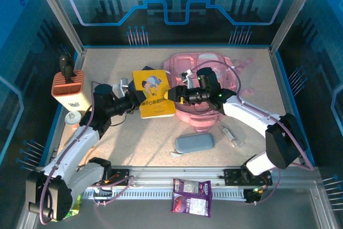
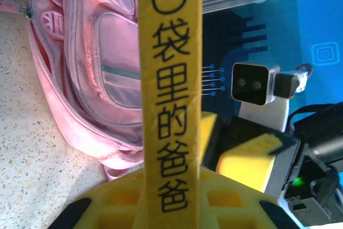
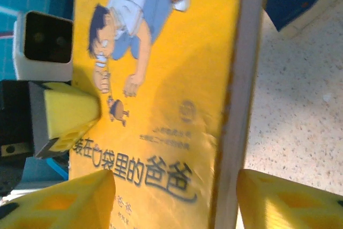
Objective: Pack books, pencil case, and school supplies into a backpack
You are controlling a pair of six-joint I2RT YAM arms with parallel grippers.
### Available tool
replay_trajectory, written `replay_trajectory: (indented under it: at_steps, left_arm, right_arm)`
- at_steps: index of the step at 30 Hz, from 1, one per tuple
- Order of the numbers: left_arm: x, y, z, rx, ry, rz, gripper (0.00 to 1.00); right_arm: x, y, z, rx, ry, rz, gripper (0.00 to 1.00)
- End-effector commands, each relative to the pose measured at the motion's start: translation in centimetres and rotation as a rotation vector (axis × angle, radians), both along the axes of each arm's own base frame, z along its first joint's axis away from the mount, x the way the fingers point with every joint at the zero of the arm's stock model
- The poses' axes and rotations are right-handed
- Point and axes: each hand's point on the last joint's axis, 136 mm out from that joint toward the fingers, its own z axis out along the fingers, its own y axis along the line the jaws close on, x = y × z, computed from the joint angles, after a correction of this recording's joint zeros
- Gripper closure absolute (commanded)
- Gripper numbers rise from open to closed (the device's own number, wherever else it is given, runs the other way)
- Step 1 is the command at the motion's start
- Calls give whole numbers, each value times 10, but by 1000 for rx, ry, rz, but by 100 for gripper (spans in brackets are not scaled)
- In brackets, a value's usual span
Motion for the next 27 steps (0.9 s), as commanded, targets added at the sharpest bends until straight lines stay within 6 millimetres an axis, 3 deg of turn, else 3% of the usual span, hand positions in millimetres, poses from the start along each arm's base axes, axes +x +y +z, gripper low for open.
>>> replay_trajectory:
  at_steps: [1, 6, 10, 13, 19, 20, 27]
  left_arm:
    - [4, -10, 46, -64, -126, -29, 100]
    - [7, -27, 69, -105, -185, -55, 100]
    - [11, -39, 73, -103, -209, -65, 100]
    - [17, -36, 58, -40, -177, -44, 100]
    - [18, -30, 36, 14, -147, -13, 100]
    - [18, -30, 32, 29, -137, -14, 100]
    - [13, -34, 20, 64, -121, -37, 100]
  right_arm:
    - [-2, -17, -4, -32, 7, -39, 20]
    - [-7, -20, -17, -27, 63, -30, 3]
    - [-14, -7, 8, 90, 43, 21, 0]
    - [-21, -5, 29, 151, 13, 53, 0]
    - [-26, -13, 69, 268, -40, 61, 10]
    - [-29, -15, 62, 262, -27, 59, 12]
    - [-28, -13, 60, 260, -12, 60, 26]
